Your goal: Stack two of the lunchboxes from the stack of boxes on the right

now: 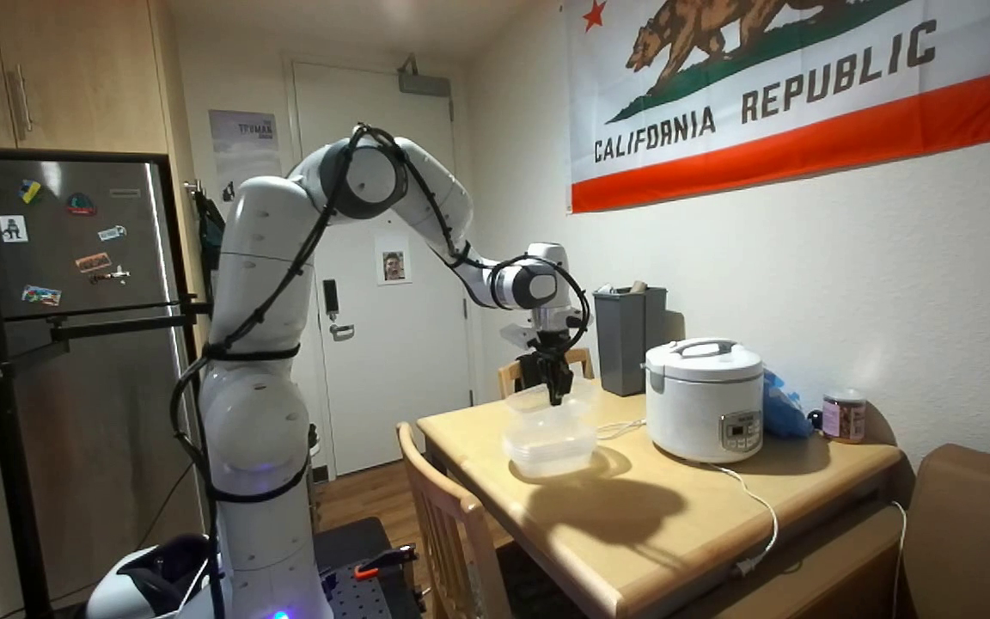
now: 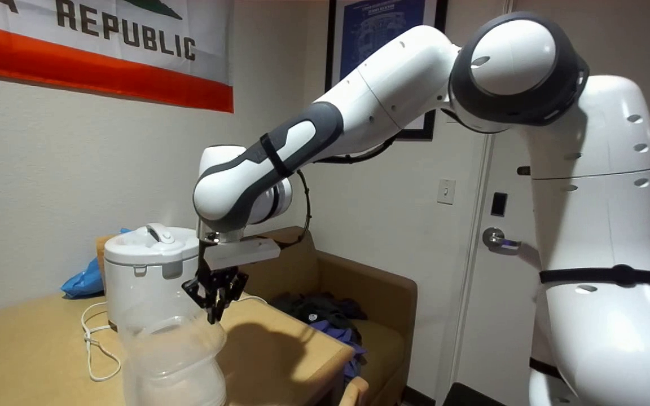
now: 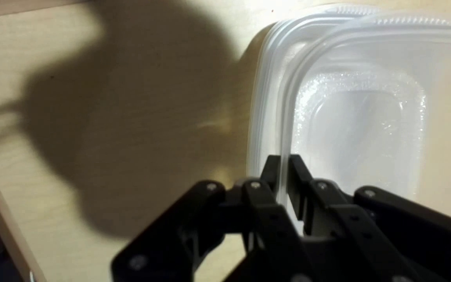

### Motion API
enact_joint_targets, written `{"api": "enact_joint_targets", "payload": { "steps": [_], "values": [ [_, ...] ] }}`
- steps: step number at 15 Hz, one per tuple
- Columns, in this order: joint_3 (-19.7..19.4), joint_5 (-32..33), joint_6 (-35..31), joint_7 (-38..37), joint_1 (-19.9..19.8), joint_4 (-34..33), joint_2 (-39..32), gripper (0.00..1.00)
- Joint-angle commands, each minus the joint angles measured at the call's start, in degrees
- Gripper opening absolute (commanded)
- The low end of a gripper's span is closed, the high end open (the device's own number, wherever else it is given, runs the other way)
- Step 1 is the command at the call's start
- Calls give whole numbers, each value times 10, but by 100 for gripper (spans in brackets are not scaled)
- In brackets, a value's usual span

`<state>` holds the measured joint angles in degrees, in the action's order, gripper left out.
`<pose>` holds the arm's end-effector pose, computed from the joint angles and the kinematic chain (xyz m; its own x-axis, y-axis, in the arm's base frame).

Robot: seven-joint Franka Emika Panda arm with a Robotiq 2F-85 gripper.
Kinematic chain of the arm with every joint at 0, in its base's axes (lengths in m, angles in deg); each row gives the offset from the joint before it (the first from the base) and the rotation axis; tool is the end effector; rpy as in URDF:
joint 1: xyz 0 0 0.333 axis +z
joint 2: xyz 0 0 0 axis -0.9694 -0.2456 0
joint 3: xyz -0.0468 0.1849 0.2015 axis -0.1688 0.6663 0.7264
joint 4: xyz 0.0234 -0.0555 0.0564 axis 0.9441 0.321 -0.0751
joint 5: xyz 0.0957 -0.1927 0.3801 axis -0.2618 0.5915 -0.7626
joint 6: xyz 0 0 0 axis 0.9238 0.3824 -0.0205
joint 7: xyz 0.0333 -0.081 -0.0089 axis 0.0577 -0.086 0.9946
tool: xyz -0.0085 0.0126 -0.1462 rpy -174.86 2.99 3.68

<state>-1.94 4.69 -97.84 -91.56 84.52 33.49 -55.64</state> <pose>0.6043 0.1408 0.2391 0.9900 -0.1330 0.0471 -0.1313 -0.9907 -0.0369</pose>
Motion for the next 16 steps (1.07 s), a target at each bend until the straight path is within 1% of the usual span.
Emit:
{"api": "enact_joint_targets", "payload": {
  "steps": [1, 3, 5, 7, 12, 16],
  "values": [
    [1, 24, 39, -6, 6, 11, 52, 3],
    [4, 35, 59, -7, 6, 10, 70, 3],
    [2, 53, 82, -23, 5, 12, 86, 3],
    [2, 58, 87, -31, 0, 18, 97, 3],
    [-11, 31, 66, -50, -25, 44, 95, 3],
    [-25, -1, 54, -59, -44, 84, 93, 3]
  ]
}}
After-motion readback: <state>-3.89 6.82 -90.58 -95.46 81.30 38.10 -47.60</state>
